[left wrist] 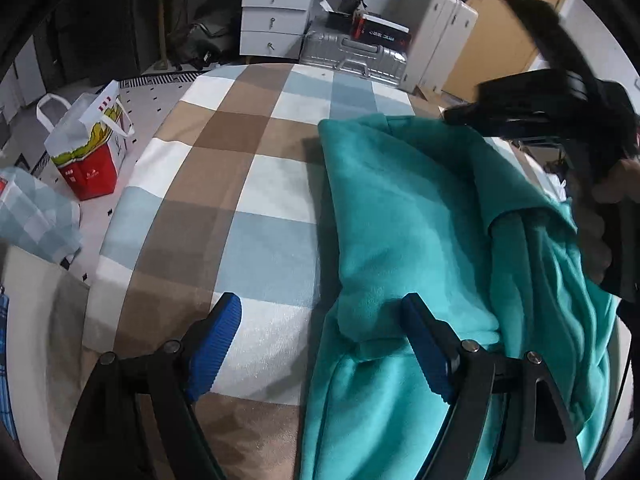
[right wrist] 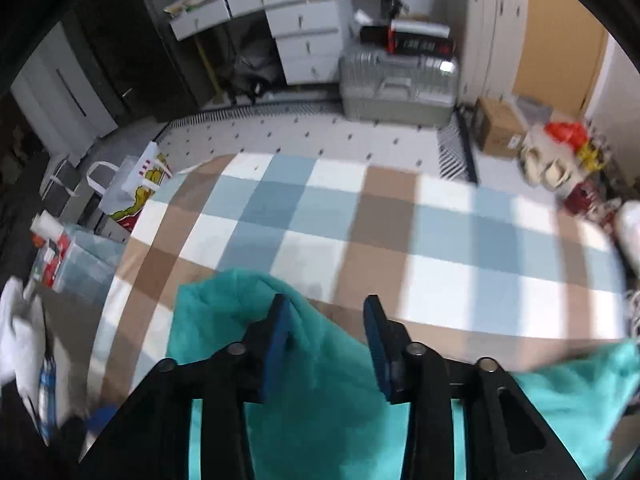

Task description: Fold large clothes

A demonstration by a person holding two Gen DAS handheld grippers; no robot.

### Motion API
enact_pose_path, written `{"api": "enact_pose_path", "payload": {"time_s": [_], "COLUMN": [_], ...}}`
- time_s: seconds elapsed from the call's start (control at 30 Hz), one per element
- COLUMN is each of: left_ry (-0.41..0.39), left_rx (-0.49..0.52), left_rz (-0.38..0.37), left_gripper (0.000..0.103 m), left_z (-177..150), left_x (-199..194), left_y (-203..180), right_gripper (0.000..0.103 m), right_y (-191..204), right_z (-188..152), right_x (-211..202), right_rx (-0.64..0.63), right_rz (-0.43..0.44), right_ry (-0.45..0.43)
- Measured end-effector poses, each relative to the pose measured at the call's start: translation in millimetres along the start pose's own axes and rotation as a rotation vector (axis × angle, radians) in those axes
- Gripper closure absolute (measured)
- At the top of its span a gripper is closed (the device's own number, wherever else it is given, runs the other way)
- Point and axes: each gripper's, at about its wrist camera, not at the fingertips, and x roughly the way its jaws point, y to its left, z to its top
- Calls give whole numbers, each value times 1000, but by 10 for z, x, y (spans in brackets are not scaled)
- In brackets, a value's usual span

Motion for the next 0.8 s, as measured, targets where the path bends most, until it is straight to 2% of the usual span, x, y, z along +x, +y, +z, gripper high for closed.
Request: {"api": "enact_pose_path", "payload": {"time_s": [0.03, 0.13, 0.17, 0.2, 0.3, 0.37, 0.43, 0.5, 0.53, 0.57, 0.6, 0.7, 0.8], "left_ry": [-2, -8, -8, -6, -7, -9, -18, -31, -36, -37, -42, -59, -66], "left_rx": [12, 34, 33, 32, 33, 22, 10, 19, 29, 33, 35, 67, 79], "left_rz": [3, 7, 7, 7, 18, 17, -1, -9, -18, -32, -68, -166, -264], "left_gripper": [25, 25, 25, 25, 25, 25, 25, 25, 25, 25, 25, 25, 24], "left_z": [-9, -9, -18, -23, -33, -32, -26, -16, -9, -5, 13, 169, 510], "left_x": [-13, -33, -45, -39, -43, -64, -94, -117, -130, -134, -161, -271, -381], "left_y": [-7, -36, -39, -52, -92, -110, -136, -203, -252, -288, -349, -611, -984], "right_gripper": [75, 81, 82, 82, 82, 83, 79, 61, 55, 42, 37, 38, 38], "right_y": [29, 223, 245, 269, 156, 43, -90, -254, -367, -466, -527, -868, -1317], "right_z": [-51, -371, -470, -567, -636, -627, -661, -734, -797, -868, -908, -1052, -1188], "right_x": [111, 406, 435, 390, 296, 48, -320, -708, -928, -1073, -1147, -1298, -1462], "right_rx": [-9, -154, -185, -219, -148, -112, -82, -103, -123, -141, -153, -142, 8], "right_rz": [8, -21, -35, -37, 12, 45, 84, 85, 53, 20, -2, -75, -42], "right_ry": [33, 168, 179, 136, 124, 75, 0, -62, -96, -117, -124, -90, -100]}}
